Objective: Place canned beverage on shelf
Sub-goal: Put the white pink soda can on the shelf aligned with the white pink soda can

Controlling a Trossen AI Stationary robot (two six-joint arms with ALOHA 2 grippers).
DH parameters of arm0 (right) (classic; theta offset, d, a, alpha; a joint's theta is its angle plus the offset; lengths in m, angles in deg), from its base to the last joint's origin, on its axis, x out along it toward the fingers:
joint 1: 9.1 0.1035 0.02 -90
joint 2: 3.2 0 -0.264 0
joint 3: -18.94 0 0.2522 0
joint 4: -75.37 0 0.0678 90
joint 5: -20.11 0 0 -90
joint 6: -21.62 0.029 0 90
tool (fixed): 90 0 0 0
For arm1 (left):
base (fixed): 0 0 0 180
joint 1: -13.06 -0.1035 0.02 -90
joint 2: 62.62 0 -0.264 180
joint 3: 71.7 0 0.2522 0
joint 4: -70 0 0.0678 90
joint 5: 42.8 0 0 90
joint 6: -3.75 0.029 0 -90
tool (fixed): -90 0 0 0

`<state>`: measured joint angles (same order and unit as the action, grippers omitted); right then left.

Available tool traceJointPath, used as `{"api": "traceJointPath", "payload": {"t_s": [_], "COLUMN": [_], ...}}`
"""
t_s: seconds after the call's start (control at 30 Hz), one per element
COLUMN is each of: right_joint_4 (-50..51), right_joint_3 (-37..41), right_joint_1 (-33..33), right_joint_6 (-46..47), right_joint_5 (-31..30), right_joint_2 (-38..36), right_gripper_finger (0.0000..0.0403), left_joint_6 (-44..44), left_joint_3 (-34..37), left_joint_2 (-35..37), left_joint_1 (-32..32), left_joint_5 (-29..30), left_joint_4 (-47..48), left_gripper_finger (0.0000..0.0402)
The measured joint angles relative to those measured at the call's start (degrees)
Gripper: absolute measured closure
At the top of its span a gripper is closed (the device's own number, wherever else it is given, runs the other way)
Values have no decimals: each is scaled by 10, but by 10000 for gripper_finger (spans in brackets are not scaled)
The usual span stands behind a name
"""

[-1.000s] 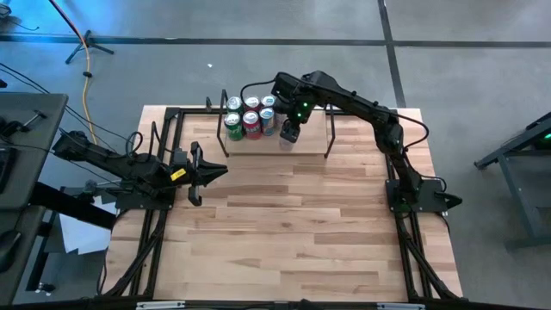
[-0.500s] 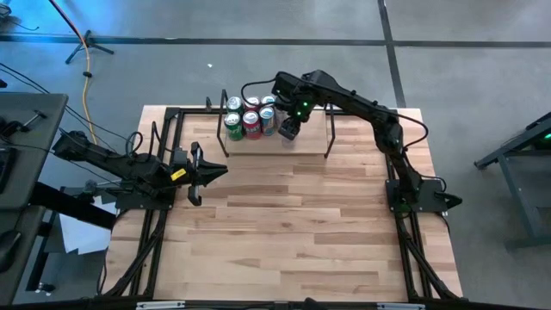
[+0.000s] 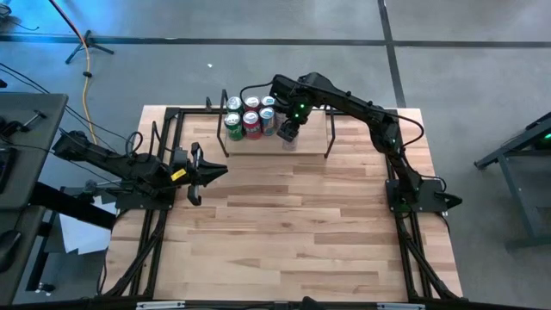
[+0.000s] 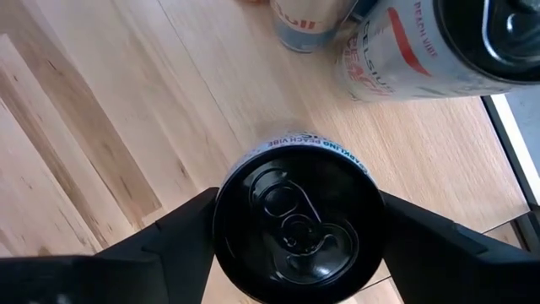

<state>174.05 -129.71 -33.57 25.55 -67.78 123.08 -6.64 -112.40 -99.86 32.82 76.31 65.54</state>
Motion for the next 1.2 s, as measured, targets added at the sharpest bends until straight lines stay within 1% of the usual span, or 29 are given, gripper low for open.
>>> {"api": "traceJointPath", "payload": {"t_s": [0.3, 0.4, 0.53, 0.73, 0.97, 1.1, 1.2], "right_joint_4": [-5, -17, -39, -61, -64, -64, -63], "right_joint_3": [0, 0, 0, 0, 0, 0, 0], "right_joint_1": [0, 0, 0, 0, 0, 0, 1], "right_joint_6": [-15, -16, -39, -29, -27, -24, -25], "right_joint_5": [0, 0, 0, 0, 0, 0, 1], "right_joint_2": [0, 0, 0, 0, 0, 0, 0], "right_gripper_finger": [117, 117, 117, 116, 116, 101, 76], "left_joint_6": [0, 0, 0, 1, 0, 0, 0], "left_joint_3": [0, 0, 0, 0, 0, 0, 0], "left_joint_2": [0, 0, 0, 0, 0, 0, 0], "left_joint_1": [0, 0, 0, 0, 0, 0, 0], "left_joint_5": [0, 0, 0, 0, 0, 0, 0], "left_joint_4": [0, 0, 0, 0, 1, 1, 1], "left_gripper_finger": [401, 401, 401, 401, 401, 401, 401]}}
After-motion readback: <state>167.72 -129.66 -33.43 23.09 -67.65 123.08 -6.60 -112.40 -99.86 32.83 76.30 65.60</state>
